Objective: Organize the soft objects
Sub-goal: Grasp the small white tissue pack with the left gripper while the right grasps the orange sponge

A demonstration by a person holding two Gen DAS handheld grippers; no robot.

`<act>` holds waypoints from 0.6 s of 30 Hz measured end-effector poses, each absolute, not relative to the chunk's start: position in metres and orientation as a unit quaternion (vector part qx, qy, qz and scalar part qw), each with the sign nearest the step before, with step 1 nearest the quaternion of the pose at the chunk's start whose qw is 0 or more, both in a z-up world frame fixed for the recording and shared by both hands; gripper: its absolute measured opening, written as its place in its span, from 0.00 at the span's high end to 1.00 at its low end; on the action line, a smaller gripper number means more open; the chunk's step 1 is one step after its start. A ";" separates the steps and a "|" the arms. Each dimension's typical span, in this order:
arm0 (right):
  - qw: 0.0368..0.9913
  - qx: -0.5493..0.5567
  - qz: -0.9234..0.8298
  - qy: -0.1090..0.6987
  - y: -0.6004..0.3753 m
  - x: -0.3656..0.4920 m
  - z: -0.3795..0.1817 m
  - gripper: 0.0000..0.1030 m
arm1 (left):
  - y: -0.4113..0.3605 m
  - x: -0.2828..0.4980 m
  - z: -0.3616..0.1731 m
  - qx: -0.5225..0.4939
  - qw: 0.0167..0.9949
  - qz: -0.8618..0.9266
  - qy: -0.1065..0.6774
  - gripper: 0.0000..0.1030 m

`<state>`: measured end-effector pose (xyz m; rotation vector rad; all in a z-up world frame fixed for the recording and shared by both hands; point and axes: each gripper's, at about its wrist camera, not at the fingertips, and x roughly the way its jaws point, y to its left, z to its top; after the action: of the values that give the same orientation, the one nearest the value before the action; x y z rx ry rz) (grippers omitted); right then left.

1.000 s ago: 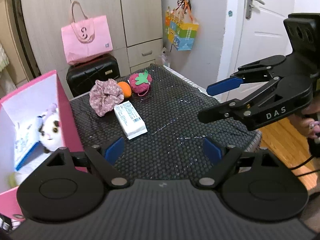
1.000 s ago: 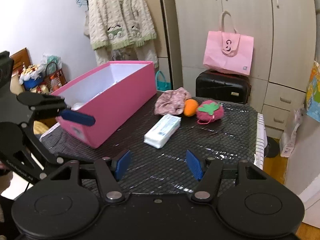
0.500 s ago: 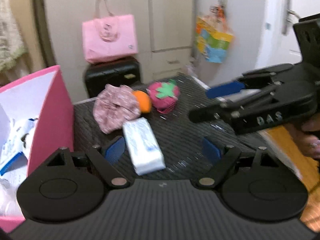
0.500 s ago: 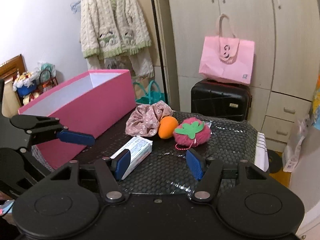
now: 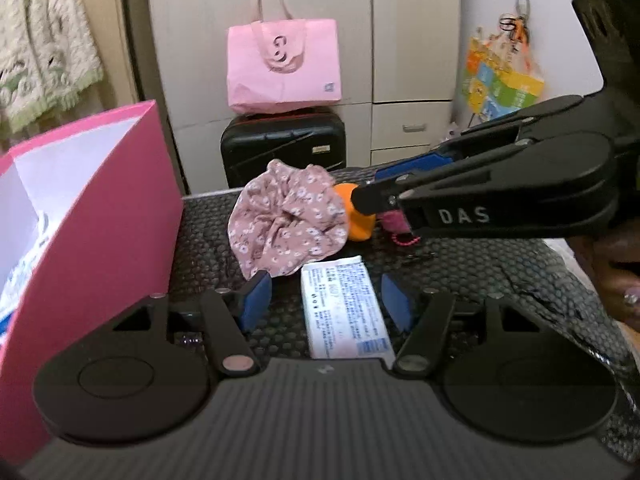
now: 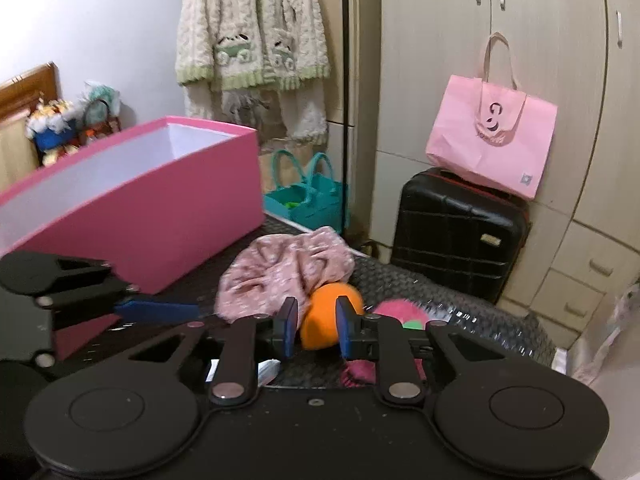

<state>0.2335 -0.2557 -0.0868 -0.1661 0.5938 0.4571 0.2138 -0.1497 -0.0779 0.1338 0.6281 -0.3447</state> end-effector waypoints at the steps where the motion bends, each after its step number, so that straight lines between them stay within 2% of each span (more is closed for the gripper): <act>1: 0.929 -0.086 0.216 0.289 -0.255 0.236 -0.088 0.77 | -0.149 0.216 -0.080 0.062 0.933 -0.169 0.312 0.42; 5: 0.924 -0.095 0.216 0.301 -0.253 0.246 -0.095 0.76 | -0.148 0.220 -0.085 0.062 0.928 -0.177 0.323 0.45; 7: 0.921 -0.096 0.221 0.306 -0.252 0.249 -0.096 0.74 | -0.149 0.220 -0.088 0.058 0.922 -0.186 0.335 0.51; 11: 0.913 -0.101 0.227 0.322 -0.249 0.261 -0.100 0.51 | -0.152 0.217 -0.095 0.058 0.920 -0.185 0.340 0.52; 18: 0.901 -0.097 0.238 0.349 -0.243 0.275 -0.111 0.43 | -0.154 0.219 -0.096 0.047 0.925 -0.169 0.336 0.49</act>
<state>0.2752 -0.2430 -0.1107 -0.2010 0.7220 0.4918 0.2193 -0.1543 -0.0963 0.0967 0.6888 -0.3473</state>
